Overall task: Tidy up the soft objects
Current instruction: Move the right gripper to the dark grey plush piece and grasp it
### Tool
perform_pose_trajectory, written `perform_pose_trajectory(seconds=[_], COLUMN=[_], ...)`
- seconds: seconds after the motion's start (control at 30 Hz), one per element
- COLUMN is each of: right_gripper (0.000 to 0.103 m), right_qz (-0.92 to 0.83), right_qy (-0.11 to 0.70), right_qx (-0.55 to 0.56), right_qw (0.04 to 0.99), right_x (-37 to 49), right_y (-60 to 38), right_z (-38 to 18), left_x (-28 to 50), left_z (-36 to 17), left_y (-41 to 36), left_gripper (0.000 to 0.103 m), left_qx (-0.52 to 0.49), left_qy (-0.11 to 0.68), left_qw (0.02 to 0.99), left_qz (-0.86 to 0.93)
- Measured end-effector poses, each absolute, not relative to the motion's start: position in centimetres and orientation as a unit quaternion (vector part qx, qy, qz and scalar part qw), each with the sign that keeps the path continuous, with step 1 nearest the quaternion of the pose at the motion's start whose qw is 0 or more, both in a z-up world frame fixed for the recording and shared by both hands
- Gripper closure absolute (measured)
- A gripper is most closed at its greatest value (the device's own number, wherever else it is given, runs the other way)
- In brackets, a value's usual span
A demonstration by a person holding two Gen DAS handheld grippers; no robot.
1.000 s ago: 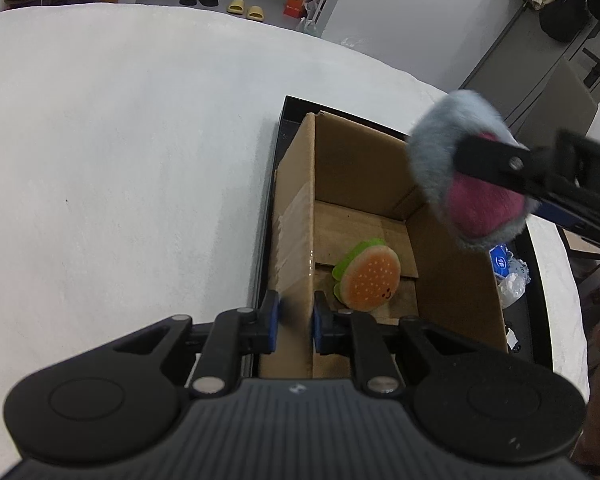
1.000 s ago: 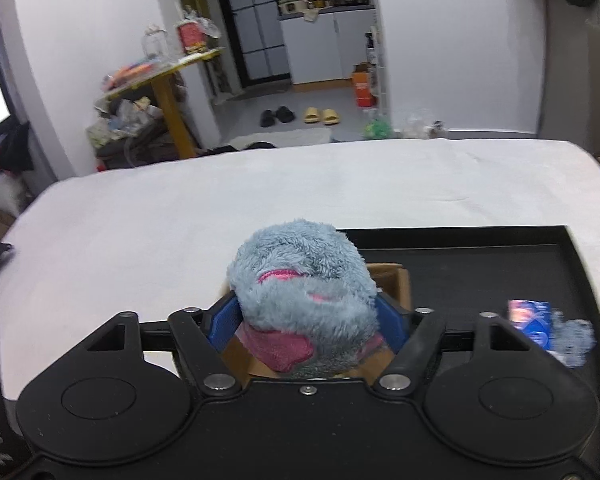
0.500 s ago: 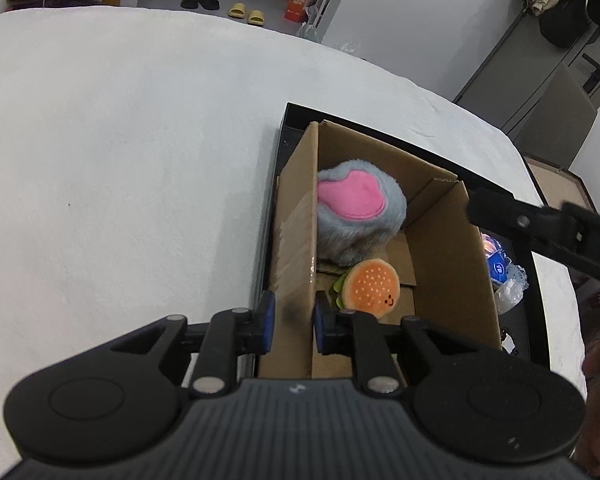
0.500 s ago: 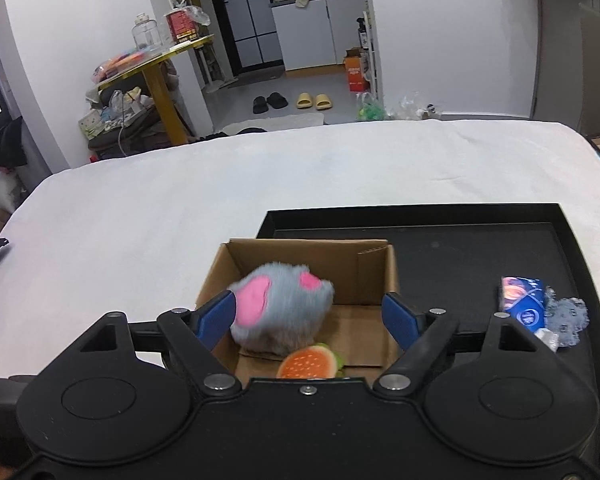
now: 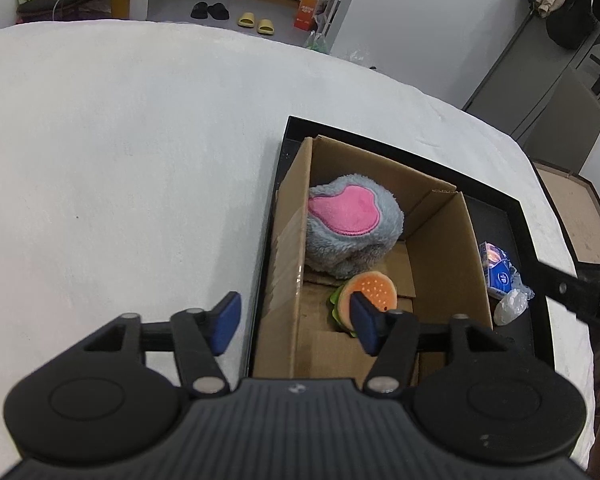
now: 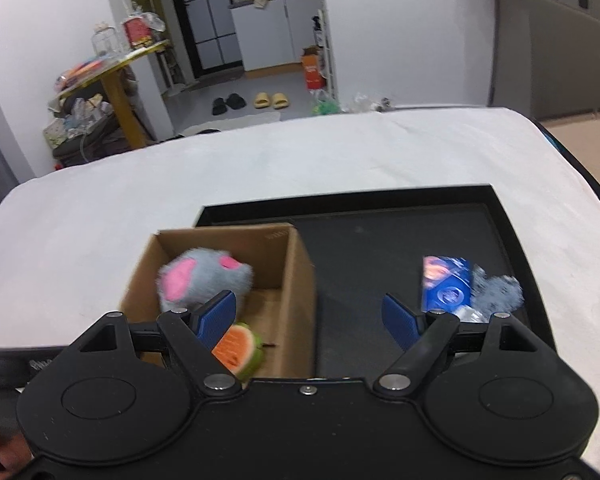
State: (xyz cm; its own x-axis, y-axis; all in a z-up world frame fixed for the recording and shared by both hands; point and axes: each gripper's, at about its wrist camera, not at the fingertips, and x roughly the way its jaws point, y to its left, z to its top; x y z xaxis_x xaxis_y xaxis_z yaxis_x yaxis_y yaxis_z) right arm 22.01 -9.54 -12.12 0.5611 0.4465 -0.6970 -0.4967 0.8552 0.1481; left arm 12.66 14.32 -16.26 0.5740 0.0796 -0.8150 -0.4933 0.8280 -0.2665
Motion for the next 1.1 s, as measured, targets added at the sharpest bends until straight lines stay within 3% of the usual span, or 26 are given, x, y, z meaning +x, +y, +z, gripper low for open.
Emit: perform_pose_trajectory(seconds=[0.27, 0.73, 1.1], right_gripper=[0.018, 0.019, 0.043], right_qz=[0.234, 0.196, 0.16], right_qy=[0.401, 0.432, 0.475], right_qx=[-0.028, -0.033, -0.041], right_qw=[0.885, 0.88, 0.864], right_x=[22.8, 24.5, 25.7], right_y=[-12.3, -15.3, -17.9], right_z=[-13.5, -16.7, -19.5], left_x=[13.3, 14.6, 15.3], left_z=[-16.1, -16.1, -16.1], left_y=[13.4, 12.1, 11.6], left_gripper=[0.037, 0.036, 0.035], left_qx=[-0.228, -0.207, -0.205], left_qy=[0.435, 0.444, 0.443], left_qw=[0.854, 0.854, 0.854], left_qz=[0.171, 0.177, 0.181])
